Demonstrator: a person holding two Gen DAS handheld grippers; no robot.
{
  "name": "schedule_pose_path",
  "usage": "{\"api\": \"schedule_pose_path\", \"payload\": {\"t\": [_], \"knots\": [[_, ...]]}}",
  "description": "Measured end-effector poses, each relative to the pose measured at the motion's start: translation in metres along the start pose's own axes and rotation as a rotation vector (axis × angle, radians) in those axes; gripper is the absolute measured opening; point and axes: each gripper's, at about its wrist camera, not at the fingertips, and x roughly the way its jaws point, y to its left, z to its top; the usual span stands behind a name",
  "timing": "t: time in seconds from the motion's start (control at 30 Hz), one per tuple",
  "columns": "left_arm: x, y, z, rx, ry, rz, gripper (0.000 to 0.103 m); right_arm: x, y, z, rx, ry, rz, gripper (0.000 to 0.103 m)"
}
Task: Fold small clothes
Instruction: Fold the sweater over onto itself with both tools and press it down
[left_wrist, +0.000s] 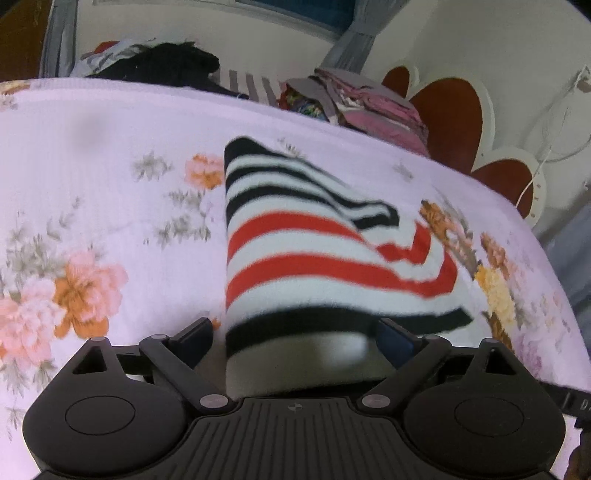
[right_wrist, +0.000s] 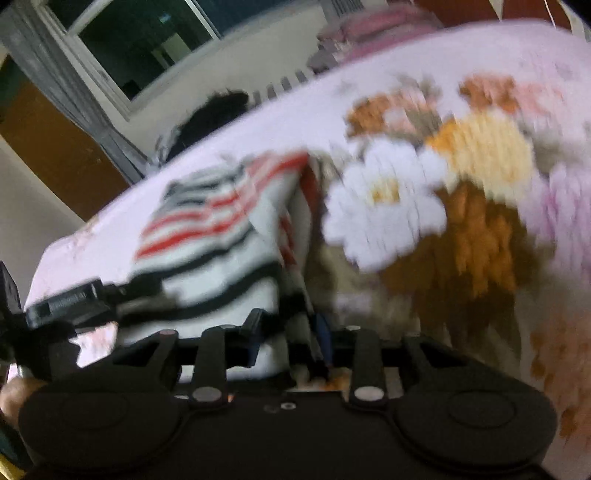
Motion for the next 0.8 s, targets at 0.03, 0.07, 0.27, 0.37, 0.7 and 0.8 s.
{"api": "schedule_pose_path", "payload": {"t": [0.03, 0.07, 0.27, 0.37, 0.7, 0.8], "knots": [[-0.001, -0.001, 0.004, -0.002, -0.008, -0.001, 0.094, 0.001, 0.002, 0.007, -0.002, -0.01, 0.001, 0.045], [-0.002, -0.002, 0.009, -0.003, -0.017, -0.003, 0.094, 0.003, 0.003, 0.014, -0.002, -0.019, 0.004, 0.047], [0.015, -0.006, 0.039, -0.017, -0.025, 0.027, 0.094, 0.038, 0.007, 0.055, 0.062, -0.036, 0.002, 0.048], [0.028, -0.002, 0.05, -0.046, -0.018, 0.04, 0.094, 0.063, 0.006, 0.071, 0.104, -0.024, -0.028, 0.048], [0.075, 0.018, 0.057, -0.085, 0.049, 0.054, 0.094, 0.106, 0.017, 0.082, 0.011, -0.039, -0.095, 0.015], [0.079, 0.019, 0.052, -0.061, 0.025, 0.056, 0.094, 0.114, 0.015, 0.077, -0.04, -0.042, -0.162, 0.014]]}}
